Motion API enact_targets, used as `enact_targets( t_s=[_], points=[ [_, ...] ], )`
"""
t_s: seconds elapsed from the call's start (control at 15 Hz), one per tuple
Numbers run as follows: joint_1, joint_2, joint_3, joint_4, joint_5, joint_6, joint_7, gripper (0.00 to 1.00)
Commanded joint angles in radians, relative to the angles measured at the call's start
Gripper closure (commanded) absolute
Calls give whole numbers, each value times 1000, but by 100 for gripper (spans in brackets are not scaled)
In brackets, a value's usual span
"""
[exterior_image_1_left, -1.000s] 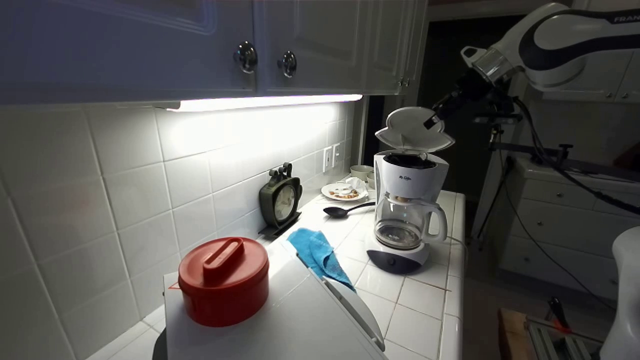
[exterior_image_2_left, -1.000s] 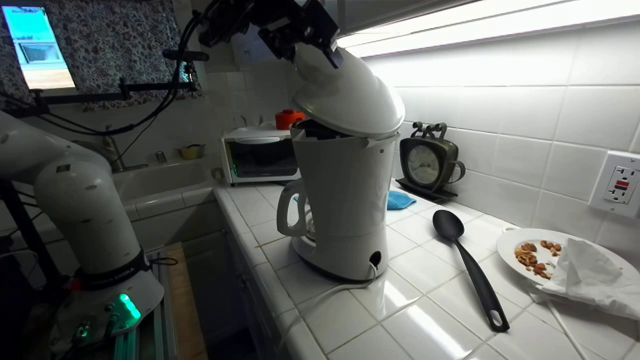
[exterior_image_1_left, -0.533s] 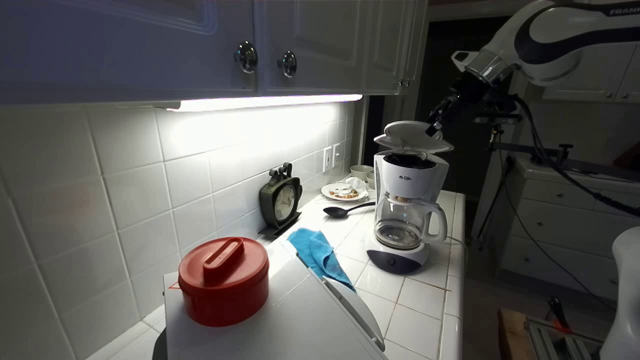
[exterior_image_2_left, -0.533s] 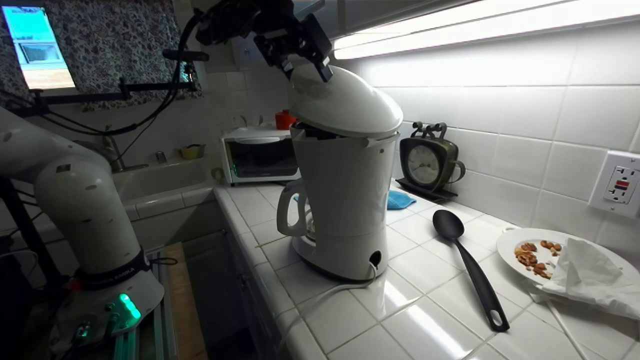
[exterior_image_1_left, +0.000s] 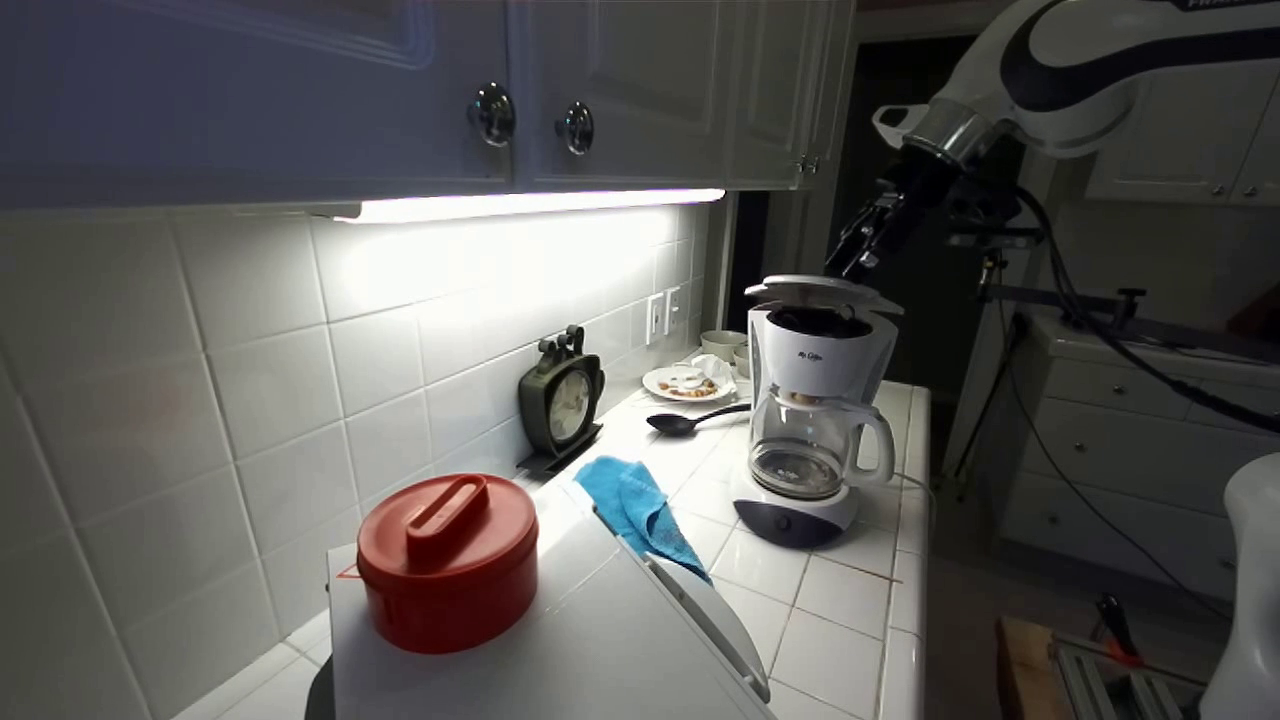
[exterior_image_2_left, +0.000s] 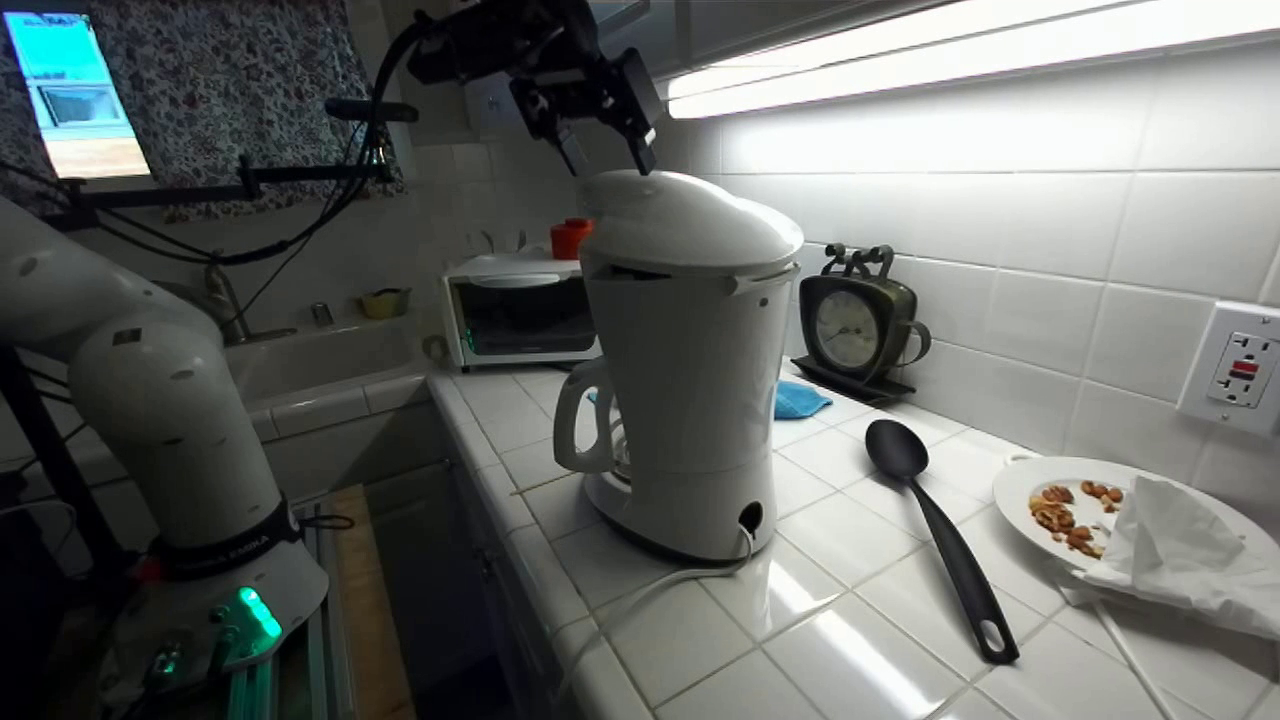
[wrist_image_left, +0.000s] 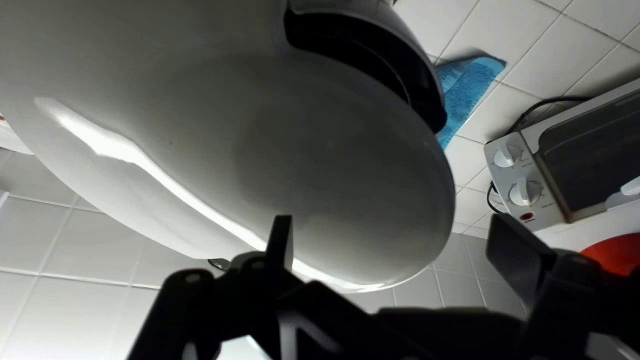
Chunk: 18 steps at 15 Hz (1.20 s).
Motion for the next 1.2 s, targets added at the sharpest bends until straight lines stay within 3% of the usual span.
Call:
enact_targets(
  t_s=[0.0,0.27,0.6,1.13],
  points=[
    [-30,62,30,61,54,-62,-58,0],
    [-49,96,46,75,69,-95,-83,0],
    [-91,151,83,104,56,-227,-76,0],
    [-154,192,148,123,23,-245,-62,0]
  ],
)
